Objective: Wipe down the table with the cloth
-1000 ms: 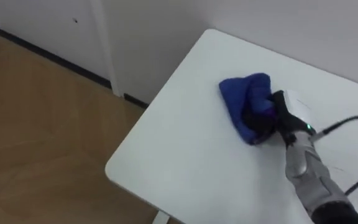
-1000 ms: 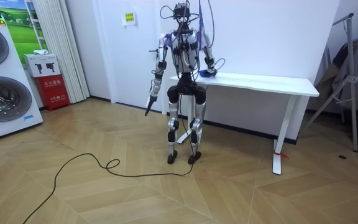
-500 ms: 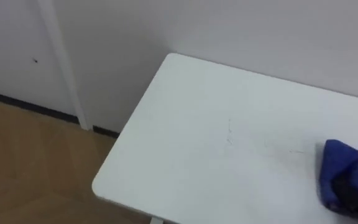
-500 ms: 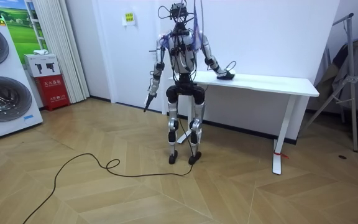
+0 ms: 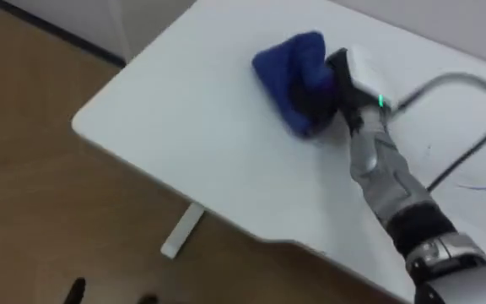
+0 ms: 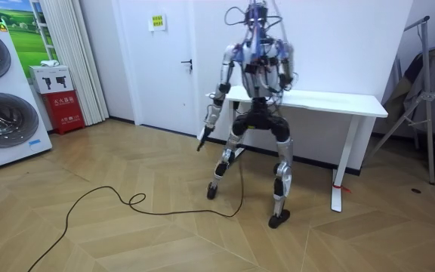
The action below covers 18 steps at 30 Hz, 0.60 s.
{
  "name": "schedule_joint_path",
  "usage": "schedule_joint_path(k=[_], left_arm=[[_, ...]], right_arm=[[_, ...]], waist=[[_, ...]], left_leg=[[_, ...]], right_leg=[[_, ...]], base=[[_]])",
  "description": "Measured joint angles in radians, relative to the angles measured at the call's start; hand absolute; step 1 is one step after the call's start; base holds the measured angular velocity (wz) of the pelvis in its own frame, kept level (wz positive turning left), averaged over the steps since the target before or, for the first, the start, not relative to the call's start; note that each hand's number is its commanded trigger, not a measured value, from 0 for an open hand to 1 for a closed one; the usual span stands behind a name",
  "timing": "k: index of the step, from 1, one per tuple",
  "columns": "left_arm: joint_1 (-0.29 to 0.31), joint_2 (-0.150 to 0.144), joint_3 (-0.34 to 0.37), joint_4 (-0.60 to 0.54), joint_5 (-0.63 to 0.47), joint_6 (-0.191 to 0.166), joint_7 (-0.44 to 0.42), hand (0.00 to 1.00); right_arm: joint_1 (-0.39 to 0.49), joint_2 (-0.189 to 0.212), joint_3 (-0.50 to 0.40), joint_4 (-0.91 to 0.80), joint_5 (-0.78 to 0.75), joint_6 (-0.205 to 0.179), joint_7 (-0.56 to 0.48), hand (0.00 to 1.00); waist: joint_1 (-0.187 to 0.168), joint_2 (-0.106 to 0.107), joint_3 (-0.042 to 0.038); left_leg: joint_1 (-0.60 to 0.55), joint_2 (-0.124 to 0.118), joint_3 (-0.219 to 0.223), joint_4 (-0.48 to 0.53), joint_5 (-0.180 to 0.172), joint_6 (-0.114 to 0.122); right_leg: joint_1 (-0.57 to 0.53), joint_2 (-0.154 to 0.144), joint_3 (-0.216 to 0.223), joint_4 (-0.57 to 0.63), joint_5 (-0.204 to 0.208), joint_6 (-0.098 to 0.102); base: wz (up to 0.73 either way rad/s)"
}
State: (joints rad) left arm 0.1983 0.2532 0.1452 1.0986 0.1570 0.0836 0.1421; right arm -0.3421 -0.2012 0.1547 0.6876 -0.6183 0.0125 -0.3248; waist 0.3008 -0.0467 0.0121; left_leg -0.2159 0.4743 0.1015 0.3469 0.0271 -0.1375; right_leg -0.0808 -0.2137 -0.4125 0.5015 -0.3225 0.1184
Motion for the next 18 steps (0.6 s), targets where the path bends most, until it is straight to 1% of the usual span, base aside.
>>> schedule_joint_path(k=[1, 2, 3, 4, 5, 6, 7, 8, 9, 10, 11, 12, 13, 14, 15, 16, 18], left_arm=[[0.013, -0.003, 0.009, -0.001, 0.0, 0.0, -0.004, 0.0], [0.032, -0.003, 0.025, -0.008, 0.003, -0.001, -0.007, 0.0], [0.061, -0.003, 0.045, -0.029, 0.003, -0.004, -0.011, 0.0], [0.074, -0.003, 0.053, -0.044, 0.003, -0.006, -0.015, 0.0], [0.09, -0.005, 0.062, -0.067, 0.008, -0.009, -0.018, 0.0], [0.112, -0.015, 0.073, -0.095, 0.014, -0.012, -0.018, 0.0], [0.119, -0.023, 0.083, -0.113, 0.011, -0.023, -0.018, 0.0], [0.121, -0.024, 0.086, -0.119, 0.011, -0.026, -0.018, 0.0], [0.124, -0.029, 0.087, -0.123, 0.008, -0.027, -0.014, 0.0], [0.127, -0.035, 0.087, -0.124, 0.008, -0.027, -0.012, 0.0], [0.126, -0.047, 0.087, -0.127, 0.004, -0.027, 0.001, 0.0], [0.123, -0.051, 0.086, -0.127, -0.003, -0.026, 0.01, 0.0], [0.123, -0.051, 0.086, -0.128, -0.006, -0.024, 0.015, 0.0], [0.118, -0.053, 0.087, -0.13, -0.008, -0.016, 0.031, 0.0], [0.118, -0.057, 0.085, -0.14, -0.008, -0.007, 0.049, 0.0], [0.115, -0.06, 0.085, -0.146, -0.009, -0.003, 0.053, 0.0], [0.067, -0.077, 0.087, -0.16, -0.013, 0.003, 0.078, 0.0]], right_arm=[[0.034, -0.018, -0.009, -0.019, 0.002, -0.011, -0.003, 1.0], [0.089, -0.038, -0.043, -0.036, 0.002, -0.028, -0.004, 1.0], [0.145, -0.042, -0.089, -0.042, 0.001, -0.038, -0.013, 1.0], [0.176, -0.045, -0.111, -0.051, 0.0, -0.038, -0.016, 1.0], [0.242, -0.059, -0.149, -0.071, 0.002, -0.042, -0.028, 1.0], [0.29, -0.078, -0.192, -0.074, 0.002, -0.063, -0.042, 1.0], [0.317, -0.086, -0.237, -0.075, 0.003, -0.077, -0.05, 1.0], [0.324, -0.086, -0.251, -0.074, 0.003, -0.078, -0.057, 1.0], [0.34, -0.088, -0.264, -0.068, 0.002, -0.079, -0.075, 1.0], [0.342, -0.09, -0.267, -0.064, 0.002, -0.08, -0.083, 1.0], [0.342, -0.091, -0.27, -0.058, 0.005, -0.08, -0.104, 1.0], [0.33, -0.081, -0.269, -0.055, 0.005, -0.074, -0.123, 1.0], [0.321, -0.076, -0.264, -0.053, 0.005, -0.067, -0.129, 1.0], [0.301, -0.069, -0.248, -0.05, 0.006, -0.054, -0.133, 1.0], [0.288, -0.062, -0.229, -0.061, 0.006, -0.039, -0.132, 1.0], [0.284, -0.059, -0.218, -0.071, 0.007, -0.026, -0.132, 1.0], [0.254, -0.033, -0.181, -0.088, 0.004, 0.018, -0.13, 1.0]], waist=[[-0.019, 0.002, -0.0015], [-0.064, -0.005, -0.0006], [-0.11, -0.008, -0.0005], [-0.131, -0.011, -0.0032], [-0.157, -0.013, -0.0093], [-0.171, -0.002, -0.0129], [-0.17, 0.013, -0.0213], [-0.171, 0.014, -0.0211], [-0.17, 0.017, -0.0233], [-0.168, 0.022, -0.024], [-0.156, 0.035, -0.0253], [-0.135, 0.035, -0.0243], [-0.122, 0.035, -0.0246], [-0.105, 0.036, -0.024], [-0.104, 0.037, -0.0234], [-0.104, 0.038, -0.023], [-0.106, 0.035, -0.0227]], left_leg=[[0.002, -0.003, 0.014, 0.007, -0.001, -0.001], [0.0, -0.024, 0.038, 0.041, -0.009, -0.005], [-0.001, -0.064, 0.053, 0.093, -0.04, -0.004], [-0.001, -0.089, 0.057, 0.123, -0.064, 0.0], [0.0, -0.14, 0.056, 0.171, -0.13, 0.016], [0.009, -0.189, 0.06, 0.195, -0.203, 0.024], [0.028, -0.235, 0.063, 0.185, -0.253, 0.035], [0.042, -0.257, 0.062, 0.169, -0.263, 0.04], [0.09, -0.285, 0.062, 0.115, -0.265, 0.04], [0.114, -0.295, 0.063, 0.088, -0.268, 0.035], [0.151, -0.307, 0.081, 0.042, -0.275, 0.023], [0.171, -0.315, 0.105, 0.016, -0.273, 0.027], [0.18, -0.315, 0.118, 0.005, -0.273, 0.027], [0.196, -0.316, 0.118, -0.018, -0.272, 0.028], [0.203, -0.317, 0.114, -0.034, -0.27, 0.031], [0.206, -0.317, 0.112, -0.041, -0.269, 0.032], [0.211, -0.317, 0.11, -0.068, -0.253, 0.028]], right_leg=[[0.004, 0.009, -0.003, -0.002, -0.004, -0.007], [0.022, 0.011, -0.015, -0.016, -0.007, -0.013], [0.053, 0.009, -0.029, -0.048, -0.004, -0.016], [0.069, 0.008, -0.036, -0.065, -0.001, -0.016], [0.096, 0.008, -0.042, -0.095, 0.008, -0.015], [0.118, 0.01, -0.04, -0.125, 0.022, -0.01], [0.122, 0.012, -0.025, -0.144, 0.034, -0.005], [0.125, 0.012, -0.017, -0.149, 0.038, 0.0], [0.141, 0.004, -0.002, -0.178, 0.056, 0.015], [0.15, 0.001, 0.009, -0.196, 0.068, 0.022], [0.161, 0.0, 0.032, -0.232, 0.096, 0.035], [0.161, -0.001, 0.052, -0.259, 0.126, 0.039], [0.152, 0.0, 0.051, -0.265, 0.137, 0.038], [0.134, 0.006, 0.043, -0.265, 0.157, 0.031], [0.131, 0.007, 0.03, -0.265, 0.166, 0.028], [0.131, 0.008, 0.026, -0.265, 0.169, 0.026], [0.124, 0.011, 0.017, -0.266, 0.173, 0.022]], base=[[0.15], [0.32], [0.36], [0.33], [0.2], [-0.03], [-0.21], [-0.38], [-0.35], [-0.51], [-0.68], [-0.78], [-0.96], [-0.82], [-0.64], [-0.32], [-0.1]])
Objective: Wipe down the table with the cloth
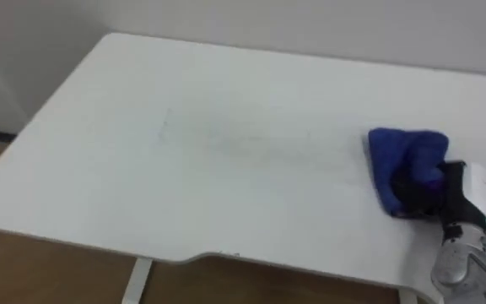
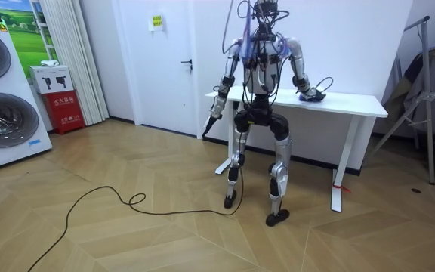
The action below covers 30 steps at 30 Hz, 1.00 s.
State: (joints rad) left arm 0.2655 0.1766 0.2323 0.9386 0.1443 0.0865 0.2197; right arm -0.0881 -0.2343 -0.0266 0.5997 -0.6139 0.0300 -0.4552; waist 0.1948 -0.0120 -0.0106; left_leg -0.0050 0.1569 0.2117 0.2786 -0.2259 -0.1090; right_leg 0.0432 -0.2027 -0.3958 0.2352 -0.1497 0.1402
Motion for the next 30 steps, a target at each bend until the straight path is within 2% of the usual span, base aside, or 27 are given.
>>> schedule_joint_path(k=[1, 3, 5, 6, 8, 10, 11, 12, 15, 17, 18, 19, 21, 22, 24, 25, 27, 29, 30], left_arm=[[-0.016, -0.004, -0.001, 0.0, -0.004, 0.0, 0.006, 0.0], [-0.064, -0.014, -0.029, -0.008, -0.033, -0.003, 0.012, 0.0], [-0.065, -0.015, -0.051, -0.023, -0.033, -0.008, 0.012, 0.0], [-0.063, -0.015, -0.053, -0.026, -0.037, -0.005, 0.013, 0.0], [-0.049, -0.014, -0.052, -0.031, -0.057, 0.003, 0.012, 0.0], [-0.006, -0.008, -0.047, -0.042, -0.065, 0.019, 0.012, 0.0], [0.027, -0.005, -0.031, -0.042, -0.063, 0.026, 0.011, 0.0], [0.06, -0.003, -0.009, -0.04, -0.061, 0.024, 0.006, 0.0], [0.11, 0.0, 0.056, -0.021, -0.051, 0.022, 0.006, 0.0], [0.137, 0.008, 0.091, -0.02, -0.04, 0.022, 0.006, 0.0], [0.145, 0.017, 0.11, -0.02, -0.039, 0.019, 0.005, 0.0], [0.146, 0.023, 0.118, -0.02, -0.042, 0.018, 0.005, 0.0], [0.14, 0.048, 0.146, -0.02, -0.04, 0.014, 0.002, 0.0], [0.136, 0.052, 0.153, -0.021, -0.041, 0.008, 0.002, 0.0], [0.124, 0.069, 0.153, -0.024, -0.04, -0.016, -0.013, 0.0], [0.117, 0.069, 0.152, -0.024, -0.038, -0.016, -0.015, 0.0], [0.097, 0.066, 0.124, -0.026, -0.031, -0.021, -0.012, 0.0], [0.085, 0.062, 0.068, -0.023, -0.031, -0.021, -0.009, 0.0], [0.073, 0.056, 0.03, -0.017, -0.03, -0.021, -0.006, 0.0]], right_arm=[[-0.008, 0.005, 0.008, -0.007, 0.0, 0.012, 0.002, 1.0], [-0.064, 0.02, 0.062, -0.031, 0.0, 0.044, 0.025, 1.0], [-0.116, 0.02, 0.106, -0.034, -0.002, 0.056, 0.056, 1.0], [-0.141, 0.02, 0.13, -0.035, -0.002, 0.059, 0.073, 1.0], [-0.147, 0.014, 0.131, -0.025, -0.002, 0.056, 0.078, 1.0], [-0.137, 0.01, 0.118, -0.003, 0.021, 0.044, 0.065, 1.0], [-0.111, 0.01, 0.107, 0.031, 0.029, 0.012, 0.044, 1.0], [-0.082, 0.01, 0.088, 0.052, 0.028, -0.03, 0.016, 1.0], [-0.001, 0.007, -0.009, 0.099, 0.047, -0.114, -0.043, 1.0], [0.051, -0.01, -0.069, 0.136, 0.072, -0.137, -0.069, 1.0], [0.088, -0.02, -0.122, 0.149, 0.087, -0.139, -0.074, 1.0], [0.103, -0.029, -0.141, 0.158, 0.101, -0.14, -0.077, 1.0], [0.122, -0.073, -0.211, 0.25, 0.151, -0.157, -0.076, 1.0], [0.125, -0.083, -0.23, 0.271, 0.162, -0.158, -0.073, 1.0], [0.15, -0.129, -0.255, 0.325, 0.213, -0.158, -0.063, 1.0], [0.158, -0.138, -0.258, 0.329, 0.225, -0.157, -0.054, 1.0], [0.169, -0.144, -0.251, 0.313, 0.246, -0.132, -0.047, 1.0], [0.147, -0.139, -0.221, 0.288, 0.261, -0.087, -0.045, 1.0], [0.121, -0.123, -0.192, 0.279, 0.262, -0.042, -0.046, 1.0]], waist=[[0.0, -0.003, 0.0002], [0.003, -0.011, 0.0077], [0.006, -0.015, 0.0102], [0.016, -0.02, 0.0147], [0.025, -0.03, 0.0232], [0.021, -0.037, 0.0213], [0.011, -0.033, 0.0236], [-0.008, -0.041, 0.0172], [-0.043, -0.049, 0.0116], [-0.063, -0.055, 0.0078], [-0.072, -0.059, 0.0026], [-0.078, -0.061, 0.001], [-0.094, -0.068, -0.0046], [-0.1, -0.068, -0.005], [-0.107, -0.067, -0.0073], [-0.108, -0.064, -0.0089], [-0.106, -0.059, -0.0114], [-0.099, -0.055, -0.01], [-0.071, -0.054, -0.0089]], left_leg=[[0.0, -0.001, -0.002, -0.012, 0.009, -0.001], [0.0, -0.003, -0.009, -0.053, 0.043, -0.005], [-0.001, -0.003, -0.008, -0.081, 0.062, -0.007], [-0.001, -0.003, -0.006, -0.093, 0.071, -0.009], [-0.003, -0.003, -0.011, -0.095, 0.074, -0.009], [-0.005, -0.006, -0.027, -0.095, 0.074, -0.009], [-0.001, -0.006, -0.036, -0.095, 0.074, -0.009], [0.0, -0.01, -0.057, -0.095, 0.074, -0.009], [0.006, -0.017, -0.092, -0.093, 0.074, -0.009], [0.014, -0.02, -0.112, -0.09, 0.074, -0.009], [0.017, -0.021, -0.12, -0.089, 0.074, -0.009], [0.016, -0.022, -0.124, -0.088, 0.074, -0.009], [0.013, -0.023, -0.131, -0.075, 0.074, -0.008], [0.013, -0.023, -0.133, -0.072, 0.074, -0.008], [0.011, -0.022, -0.135, -0.059, 0.072, -0.008], [0.009, -0.022, -0.137, -0.055, 0.071, -0.008], [0.009, -0.022, -0.14, -0.053, 0.068, -0.012], [0.009, -0.021, -0.138, -0.046, 0.07, -0.009], [0.015, -0.019, -0.13, -0.046, 0.07, -0.009]], right_leg=[[-0.004, 0.0, -0.006, 0.0, 0.001, -0.002], [-0.023, 0.003, -0.016, -0.001, 0.008, -0.012], [-0.039, 0.006, -0.016, -0.001, 0.011, -0.017], [-0.046, 0.008, -0.014, -0.002, 0.012, -0.019], [-0.043, 0.011, -0.016, -0.012, 0.013, -0.02], [-0.036, 0.011, -0.029, -0.018, 0.013, -0.02], [-0.021, 0.011, -0.043, -0.023, 0.013, -0.02], [-0.001, 0.011, -0.062, -0.034, 0.012, -0.019], [0.04, 0.011, -0.091, -0.051, 0.012, -0.018], [0.066, 0.011, -0.105, -0.055, 0.012, -0.017], [0.078, 0.011, -0.119, -0.059, 0.012, -0.017], [0.083, 0.011, -0.127, -0.062, 0.012, -0.016], [0.093, 0.011, -0.132, -0.064, 0.01, -0.012], [0.098, 0.011, -0.135, -0.064, 0.01, -0.012], [0.103, 0.011, -0.134, -0.063, 0.008, -0.009], [0.103, 0.011, -0.134, -0.06, 0.008, -0.009], [0.104, 0.007, -0.127, -0.047, 0.009, -0.011], [0.1, 0.007, -0.116, -0.038, 0.012, -0.015], [0.089, 0.007, -0.096, -0.028, 0.015, -0.02]], base=[[0.1], [0.07], [-0.02], [0.0], [0.08], [0.24], [0.39], [0.4], [0.47], [0.32], [0.23], [0.18], [0.09], [0.09], [0.02], [0.0], [-0.03], [-0.17], [-0.43]])
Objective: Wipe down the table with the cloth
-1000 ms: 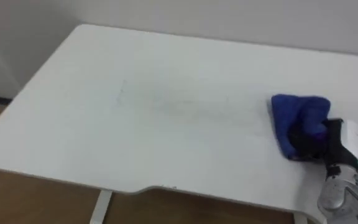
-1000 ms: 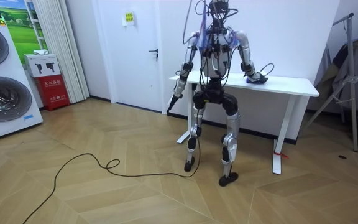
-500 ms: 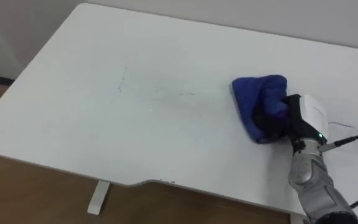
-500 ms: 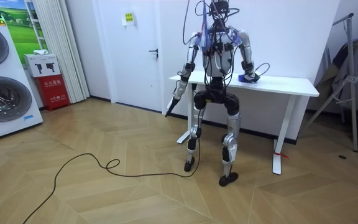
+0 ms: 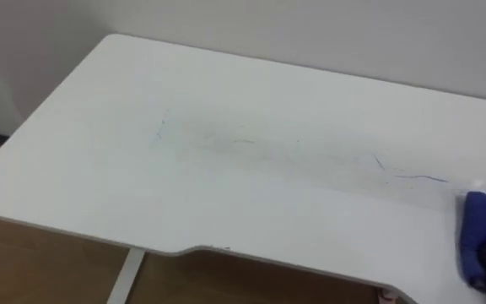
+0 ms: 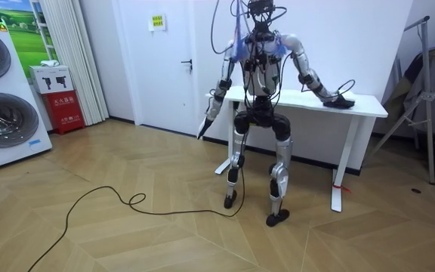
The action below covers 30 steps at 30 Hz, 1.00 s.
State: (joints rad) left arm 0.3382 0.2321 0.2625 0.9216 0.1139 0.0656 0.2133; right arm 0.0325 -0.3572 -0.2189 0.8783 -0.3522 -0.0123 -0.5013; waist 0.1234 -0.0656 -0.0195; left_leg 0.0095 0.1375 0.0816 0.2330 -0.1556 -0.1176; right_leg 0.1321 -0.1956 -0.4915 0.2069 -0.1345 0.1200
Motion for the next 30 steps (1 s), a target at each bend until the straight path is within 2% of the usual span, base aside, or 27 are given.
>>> schedule_joint_path(k=[1, 2, 3, 4, 5, 6, 7, 8, 9, 11, 13, 14, 15, 16, 17, 18, 20, 23, 24, 25, 27, 28, 30], left_arm=[[-0.017, -0.017, -0.016, 0.005, 0.014, 0.0, 0.001, 0.0], [-0.023, -0.028, -0.018, 0.009, 0.018, 0.001, 0.0, 0.0], [-0.039, -0.04, -0.04, 0.022, 0.019, 0.006, -0.002, 0.0], [-0.045, -0.046, -0.044, 0.029, 0.019, 0.01, -0.006, 0.0], [-0.064, -0.052, -0.045, 0.042, 0.019, 0.018, -0.014, 0.0], [-0.078, -0.053, -0.055, 0.041, 0.016, 0.033, -0.028, 0.0], [-0.081, -0.053, -0.06, 0.039, 0.014, 0.04, -0.035, 0.0], [-0.086, -0.054, -0.06, 0.036, 0.012, 0.054, -0.049, 0.0], [-0.076, -0.05, -0.058, 0.025, 0.014, 0.07, -0.051, 0.0], [-0.015, -0.035, -0.054, -0.005, 0.016, 0.086, -0.051, 0.0], [0.051, -0.021, -0.034, -0.005, 0.015, 0.098, -0.058, 0.0], [0.06, -0.02, -0.029, -0.005, 0.015, 0.099, -0.059, 0.0], [0.071, -0.02, -0.02, -0.001, 0.016, 0.097, -0.065, 0.0], [0.072, -0.019, -0.015, 0.009, 0.015, 0.096, -0.069, 0.0], [0.07, -0.02, -0.005, 0.035, 0.013, 0.095, -0.071, 0.0], [0.079, -0.021, 0.008, 0.037, 0.01, 0.089, -0.071, 0.0], [0.072, -0.019, 0.019, 0.033, 0.006, 0.056, -0.07, 0.0], [0.056, -0.02, 0.031, 0.017, 0.012, 0.027, -0.072, 0.0], [0.05, -0.02, 0.051, 0.014, 0.019, 0.019, -0.072, 0.0], [0.049, -0.015, 0.062, 0.009, 0.02, 0.016, -0.072, 0.0], [0.046, -0.012, 0.07, -0.02, 0.023, 0.014, -0.066, 0.0], [0.046, -0.01, 0.071, -0.021, 0.031, 0.011, -0.064, 0.0], [0.029, -0.003, 0.07, 0.002, 0.054, -0.013, -0.065, 0.0]], right_arm=[[-0.035, 0.015, 0.037, -0.032, -0.018, 0.045, 0.009, 1.0], [-0.066, 0.026, 0.065, -0.041, -0.042, 0.064, 0.019, 1.0], [-0.143, 0.057, 0.136, -0.064, -0.09, 0.107, 0.042, 1.0], [-0.189, 0.067, 0.177, -0.076, -0.114, 0.12, 0.059, 1.0], [-0.282, 0.103, 0.261, -0.086, -0.165, 0.124, 0.091, 1.0], [-0.376, 0.125, 0.344, -0.112, -0.197, 0.123, 0.125, 1.0], [-0.42, 0.131, 0.372, -0.118, -0.213, 0.119, 0.139, 1.0], [-0.495, 0.131, 0.397, -0.117, -0.24, 0.097, 0.163, 1.0], [-0.552, 0.131, 0.397, -0.105, -0.254, 0.087, 0.174, 1.0], [-0.577, 0.123, 0.395, -0.095, -0.25, 0.085, 0.173, 1.0], [-0.523, 0.096, 0.381, -0.052, -0.25, 0.079, 0.162, 1.0], [-0.496, 0.085, 0.373, -0.036, -0.249, 0.076, 0.162, 1.0], [-0.433, 0.069, 0.35, 0.008, -0.247, 0.067, 0.163, 1.0], [-0.406, 0.066, 0.324, 0.026, -0.218, 0.051, 0.16, 1.0], [-0.342, 0.067, 0.263, 0.004, -0.177, -0.004, 0.137, 1.0], [-0.308, 0.052, 0.233, 0.012, -0.167, -0.034, 0.125, 1.0], [-0.263, 0.023, 0.198, 0.018, -0.144, -0.055, 0.122, 1.0], [-0.181, 0.012, 0.109, 0.028, -0.127, -0.068, 0.1, 1.0], [-0.137, 0.006, 0.075, 0.028, -0.113, -0.081, 0.092, 1.0], [-0.103, -0.003, 0.054, 0.033, -0.082, -0.088, 0.087, 1.0], [-0.063, -0.026, 0.033, 0.056, -0.039, -0.098, 0.079, 1.0], [-0.05, -0.031, 0.026, 0.063, -0.033, -0.099, 0.077, 1.0], [0.001, -0.046, -0.033, 0.093, -0.022, -0.101, 0.073, 1.0]], waist=[[0.028, 0.005, 0.0009], [0.04, 0.006, 0.002], [0.073, 0.012, 0.0037], [0.089, 0.014, 0.0049], [0.117, 0.015, 0.0071], [0.142, 0.017, 0.0198], [0.147, 0.019, 0.0245], [0.171, 0.021, 0.0277], [0.188, 0.02, 0.026], [0.19, 0.01, 0.0231], [0.183, 0.003, 0.0257], [0.18, 0.002, 0.0257], [0.183, -0.008, 0.024], [0.18, -0.006, 0.0265], [0.165, -0.006, 0.0253], [0.139, -0.001, 0.0274], [0.118, -0.004, 0.0258], [0.092, -0.008, 0.0216], [0.078, -0.012, 0.0159], [0.058, -0.015, 0.0117], [0.02, -0.017, 0.0093], [0.008, -0.015, 0.0084], [-0.011, 0.0, -0.0006]], left_leg=[[-0.001, 0.001, 0.001, 0.0, 0.0, 0.0], [-0.003, 0.001, 0.0, 0.0, 0.0, 0.0], [-0.009, 0.002, -0.004, -0.002, 0.0, 0.0], [-0.015, 0.002, -0.009, -0.002, 0.0, 0.0], [-0.04, 0.003, -0.035, -0.001, 0.003, 0.0], [-0.065, 0.002, -0.059, 0.0, 0.013, -0.001], [-0.073, 0.002, -0.072, 0.002, 0.019, -0.002], [-0.097, -0.003, -0.102, 0.002, 0.028, -0.002], [-0.114, -0.013, -0.128, -0.006, 0.042, 0.001], [-0.117, -0.034, -0.166, -0.032, 0.058, 0.01], [-0.095, -0.061, -0.205, -0.04, 0.061, 0.016], [-0.093, -0.065, -0.21, -0.04, 0.059, 0.019], [-0.087, -0.067, -0.214, -0.044, 0.057, 0.022], [-0.085, -0.068, -0.214, -0.045, 0.056, 0.022], [-0.083, -0.07, -0.214, -0.045, 0.054, 0.023], [-0.082, -0.071, -0.213, -0.046, 0.053, 0.022], [-0.074, -0.071, -0.211, -0.046, 0.05, 0.02], [-0.056, -0.071, -0.193, -0.025, 0.026, 0.022], [-0.054, -0.072, -0.185, -0.007, 0.014, 0.025], [-0.056, -0.074, -0.177, 0.012, 0.001, 0.031], [-0.072, -0.078, -0.169, 0.065, -0.028, 0.04], [-0.08, -0.078, -0.167, 0.081, -0.038, 0.043], [-0.089, -0.064, -0.146, 0.15, -0.088, 0.056]], right_leg=[[-0.012, 0.004, 0.021, 0.008, 0.006, -0.008], [-0.024, 0.005, 0.027, 0.015, 0.009, -0.013], [-0.055, 0.011, 0.046, 0.026, 0.016, -0.024], [-0.071, 0.015, 0.051, 0.028, 0.02, -0.03], [-0.102, 0.025, 0.055, 0.03, 0.025, -0.038], [-0.125, 0.034, 0.055, 0.03, 0.025, -0.04], [-0.135, 0.037, 0.055, 0.028, 0.023, -0.039], [-0.145, 0.039, 0.033, 0.019, 0.023, -0.039], [-0.145, 0.033, 0.003, 0.011, 0.023, -0.038], [-0.128, 0.025, -0.009, 0.001, 0.019, -0.034], [-0.075, 0.01, -0.046, -0.01, 0.008, -0.016], [-0.064, 0.007, -0.061, -0.01, 0.005, -0.011], [-0.052, 0.006, -0.066, -0.013, 0.004, -0.009], [-0.047, 0.006, -0.071, -0.019, 0.004, -0.009], [-0.041, 0.005, -0.076, -0.021, 0.0, -0.004], [-0.036, 0.005, -0.079, -0.022, -0.004, 0.0], [-0.028, 0.005, -0.081, -0.024, -0.011, 0.001], [-0.01, 0.003, -0.063, -0.026, -0.019, 0.002], [-0.005, -0.002, -0.056, -0.02, -0.022, 0.006], [-0.002, -0.011, -0.053, -0.009, -0.026, 0.01], [-0.003, -0.021, -0.048, 0.014, -0.029, 0.015], [-0.005, -0.025, -0.05, 0.028, -0.03, 0.016], [-0.014, -0.043, -0.056, 0.109, -0.031, 0.018]], base=[[-0.53], [-0.65], [-0.59], [-0.59], [-0.23], [0.0], [0.4], [0.68], [0.92], [0.77], [0.68], [0.51], [0.3], [0.16], [0.11], [0.11], [0.02], [-0.14], [-0.17], [-0.13], [-0.04], [0.0], [-0.21]])
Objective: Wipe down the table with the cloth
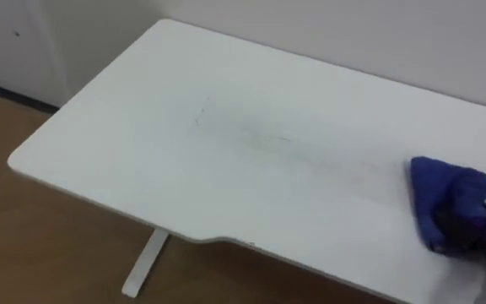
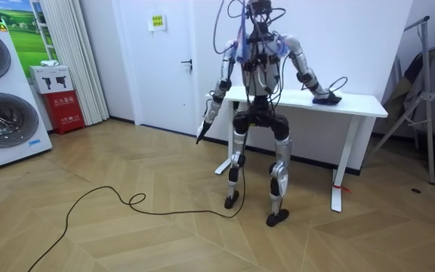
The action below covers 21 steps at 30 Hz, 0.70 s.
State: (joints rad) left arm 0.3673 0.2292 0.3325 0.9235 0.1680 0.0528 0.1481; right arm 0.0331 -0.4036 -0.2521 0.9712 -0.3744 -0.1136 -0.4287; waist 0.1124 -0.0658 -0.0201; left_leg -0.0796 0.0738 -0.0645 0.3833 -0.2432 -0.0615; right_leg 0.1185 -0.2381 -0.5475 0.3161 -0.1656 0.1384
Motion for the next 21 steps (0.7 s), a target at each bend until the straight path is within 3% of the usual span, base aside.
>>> schedule_joint_path(k=[1, 3, 5, 7, 8, 10, 11, 13, 15, 16, 17, 18, 19, 21], left_arm=[[-0.001, 0.002, 0.001, 0.002, 0.0, -0.001, 0.0, 0.0], [0.003, 0.016, 0.003, 0.001, -0.002, -0.01, 0.001, 0.0], [0.003, 0.032, -0.003, 0.004, -0.021, -0.017, 0.003, 0.0], [-0.003, 0.04, -0.002, 0.015, -0.02, -0.049, 0.004, 0.0], [-0.005, 0.043, -0.002, 0.019, -0.021, -0.058, 0.004, 0.0], [-0.017, 0.058, -0.034, 0.054, -0.025, -0.077, -0.002, 0.0], [-0.018, 0.06, -0.042, 0.059, -0.026, -0.078, -0.003, 0.0], [-0.021, 0.061, -0.042, 0.064, -0.036, -0.078, -0.004, 0.0], [-0.019, 0.064, -0.033, 0.059, -0.046, -0.077, -0.005, 0.0], [-0.016, 0.058, -0.032, 0.068, -0.048, -0.074, -0.006, 0.0], [-0.018, 0.054, -0.041, 0.067, -0.05, -0.071, -0.013, 0.0], [-0.022, 0.046, -0.048, 0.064, -0.048, -0.072, -0.024, 0.0], [-0.02, 0.027, -0.066, 0.059, -0.045, -0.071, -0.025, 0.0], [-0.005, -0.01, -0.088, 0.041, -0.029, -0.062, -0.034, 0.0]], right_arm=[[0.013, -0.004, -0.008, 0.007, 0.006, 0.001, 0.0, 1.0], [0.069, -0.005, -0.016, 0.011, 0.034, 0.001, -0.015, 1.0], [0.086, 0.006, -0.01, 0.009, 0.056, 0.011, -0.027, 1.0], [0.075, 0.021, 0.004, -0.009, 0.07, 0.035, -0.028, 1.0], [0.075, 0.026, 0.013, -0.021, 0.072, 0.043, -0.028, 1.0], [0.068, 0.044, 0.032, -0.063, 0.073, 0.054, -0.033, 1.0], [0.064, 0.046, 0.038, -0.075, 0.072, 0.057, -0.034, 1.0], [0.061, 0.058, 0.058, -0.126, 0.06, 0.063, -0.034, 1.0], [0.042, 0.065, 0.099, -0.197, 0.012, 0.051, -0.018, 1.0], [0.031, 0.061, 0.106, -0.206, -0.006, 0.045, -0.01, 1.0], [0.004, 0.067, 0.124, -0.233, -0.038, 0.048, 0.009, 1.0], [0.004, 0.072, 0.139, -0.265, -0.08, 0.05, 0.019, 1.0], [0.002, 0.072, 0.153, -0.287, -0.124, 0.055, 0.027, 1.0], [-0.031, 0.09, 0.169, -0.323, -0.19, 0.086, 0.037, 1.0]], waist=[[0.0, 0.003, -0.0018], [0.0, 0.013, -0.0038], [0.004, 0.024, -0.0024], [0.013, 0.043, -0.0007], [0.014, 0.043, -0.0007], [0.017, 0.041, 0.0003], [0.018, 0.041, 0.0006], [0.02, 0.025, 0.0103], [0.037, 0.004, 0.0224], [0.036, 0.013, 0.0213], [0.034, 0.027, 0.0219], [0.033, 0.025, 0.0225], [0.032, 0.023, 0.0221], [0.04, 0.023, 0.0224]], left_leg=[[0.002, 0.006, 0.009, 0.017, -0.011, 0.003], [0.009, 0.041, 0.038, 0.07, -0.053, 0.012], [0.015, 0.074, 0.039, 0.084, -0.071, 0.019], [0.011, 0.125, 0.046, 0.083, -0.075, -0.007], [0.006, 0.133, 0.042, 0.08, -0.073, -0.014], [-0.006, 0.17, 0.032, 0.058, -0.055, -0.045], [-0.009, 0.181, 0.031, 0.055, -0.052, -0.053], [-0.005, 0.209, 0.031, 0.027, -0.037, -0.09], [0.017, 0.27, 0.061, -0.006, -0.024, -0.152], [0.015, 0.294, 0.06, -0.005, -0.024, -0.157], [0.016, 0.344, 0.063, -0.015, -0.006, -0.124], [0.023, 0.372, 0.094, -0.03, 0.048, -0.076], [0.027, 0.386, 0.134, -0.041, 0.115, -0.068], [0.015, 0.376, 0.187, -0.02, 0.174, -0.086]], right_leg=[[-0.007, -0.006, 0.0, 0.029, 0.0, 0.0], [-0.036, -0.026, -0.007, 0.124, 0.008, -0.009], [-0.087, -0.036, 0.03, 0.2, 0.021, -0.027], [-0.15, -0.039, 0.102, 0.217, 0.004, -0.033], [-0.158, -0.041, 0.118, 0.186, 0.004, -0.033], [-0.163, -0.045, 0.16, 0.037, 0.041, -0.036], [-0.164, -0.047, 0.165, 0.008, 0.056, -0.034], [-0.16, -0.051, 0.162, -0.042, 0.101, -0.03], [-0.182, -0.017, 0.133, 0.01, 0.098, -0.038], [-0.192, -0.003, 0.118, 0.044, 0.076, -0.01], [-0.208, 0.032, 0.089, 0.1, 0.018, -0.037], [-0.209, 0.055, 0.078, 0.125, -0.026, -0.056], [-0.205, 0.065, 0.068, 0.134, -0.064, -0.064], [-0.202, 0.069, 0.062, 0.132, -0.081, -0.083]], base=[[-0.45], [-0.46], [-0.35], [-0.33], [-0.14], [-0.04], [-0.04], [-0.05], [-0.33], [-0.23], [0.12], [0.34], [0.32], [0.1]])
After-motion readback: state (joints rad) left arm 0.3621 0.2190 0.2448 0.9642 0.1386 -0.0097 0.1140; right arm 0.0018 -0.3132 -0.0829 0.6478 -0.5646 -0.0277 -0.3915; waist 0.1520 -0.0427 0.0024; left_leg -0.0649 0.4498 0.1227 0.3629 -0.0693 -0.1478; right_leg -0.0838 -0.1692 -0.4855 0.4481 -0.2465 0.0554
